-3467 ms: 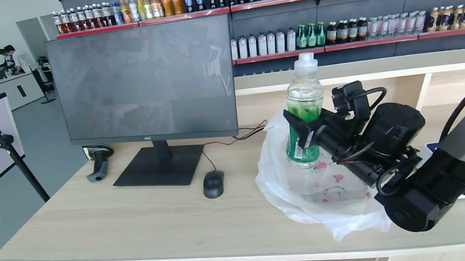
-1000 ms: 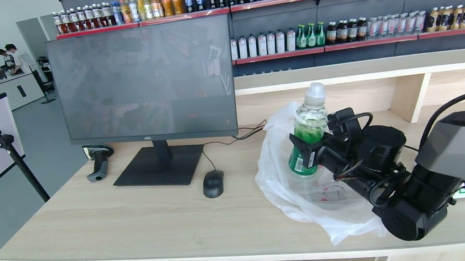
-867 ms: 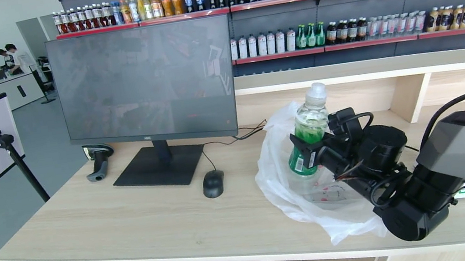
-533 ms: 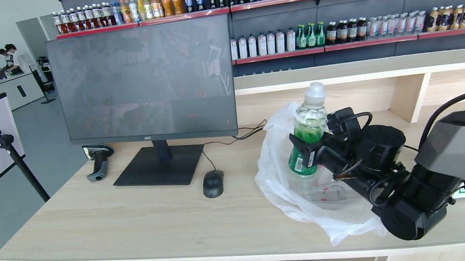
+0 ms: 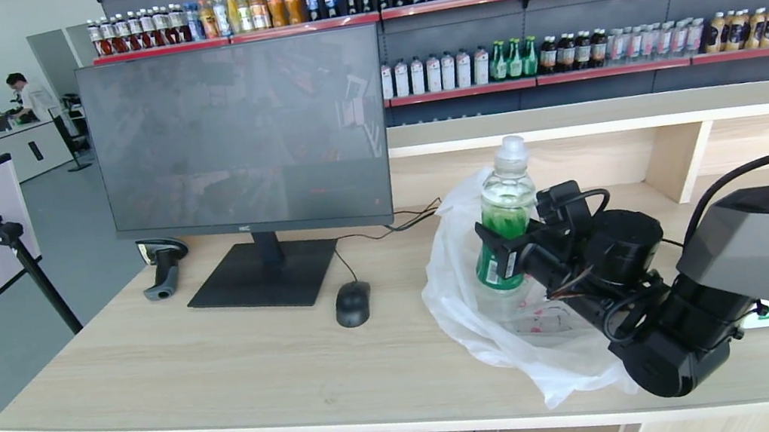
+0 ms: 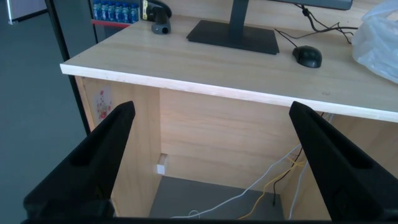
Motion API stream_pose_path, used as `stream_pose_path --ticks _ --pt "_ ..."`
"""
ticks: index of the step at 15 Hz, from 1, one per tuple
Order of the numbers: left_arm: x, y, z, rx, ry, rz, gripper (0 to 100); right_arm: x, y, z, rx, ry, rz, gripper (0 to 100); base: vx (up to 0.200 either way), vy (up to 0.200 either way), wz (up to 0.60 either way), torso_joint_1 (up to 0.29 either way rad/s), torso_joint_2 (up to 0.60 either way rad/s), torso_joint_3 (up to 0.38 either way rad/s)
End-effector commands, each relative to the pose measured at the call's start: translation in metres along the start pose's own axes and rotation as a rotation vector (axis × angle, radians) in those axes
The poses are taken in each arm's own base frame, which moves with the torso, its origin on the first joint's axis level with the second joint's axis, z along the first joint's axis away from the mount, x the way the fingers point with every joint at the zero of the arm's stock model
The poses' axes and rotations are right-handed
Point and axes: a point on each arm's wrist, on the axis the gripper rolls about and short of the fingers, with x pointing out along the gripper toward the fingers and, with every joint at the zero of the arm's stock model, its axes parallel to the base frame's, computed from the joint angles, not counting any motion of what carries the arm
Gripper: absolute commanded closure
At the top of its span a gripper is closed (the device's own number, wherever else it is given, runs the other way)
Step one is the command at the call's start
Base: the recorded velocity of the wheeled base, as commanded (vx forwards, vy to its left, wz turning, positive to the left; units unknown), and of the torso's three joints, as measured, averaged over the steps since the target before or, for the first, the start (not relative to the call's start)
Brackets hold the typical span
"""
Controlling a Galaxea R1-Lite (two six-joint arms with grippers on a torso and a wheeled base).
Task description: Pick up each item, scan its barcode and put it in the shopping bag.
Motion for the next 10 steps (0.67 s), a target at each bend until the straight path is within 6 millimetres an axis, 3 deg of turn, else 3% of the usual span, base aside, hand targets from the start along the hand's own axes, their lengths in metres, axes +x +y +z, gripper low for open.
stream_pose_path --ticks 1,8,9,10 --pt "0.0000 0.0000 0.0000 -0.001 0.000 0.000 0 0.0018 0.0000 -0.0032 0.000 0.003 0.000 100 0.000 0.000 0.00 0.000 0.00 0.000" --pt "0.0000 0.0000 0.0000 -0.001 0.000 0.000 0 0.0026 0.0001 -0.0023 0.002 -0.001 0.000 100 0.000 0.000 0.00 0.000 0.00 0.000" --pt "0.0000 0.0000 0.0000 -0.001 0.000 0.000 0 0.0024 -0.0005 -0.0020 0.001 -0.001 -0.002 0 0.000 0.000 0.00 0.000 0.00 0.000" --pt "0.0000 0.0000 0.0000 -0.001 0.000 0.000 0 0.0023 -0.0005 -0.0008 0.001 -0.005 -0.002 0 0.000 0.000 0.00 0.000 0.00 0.000"
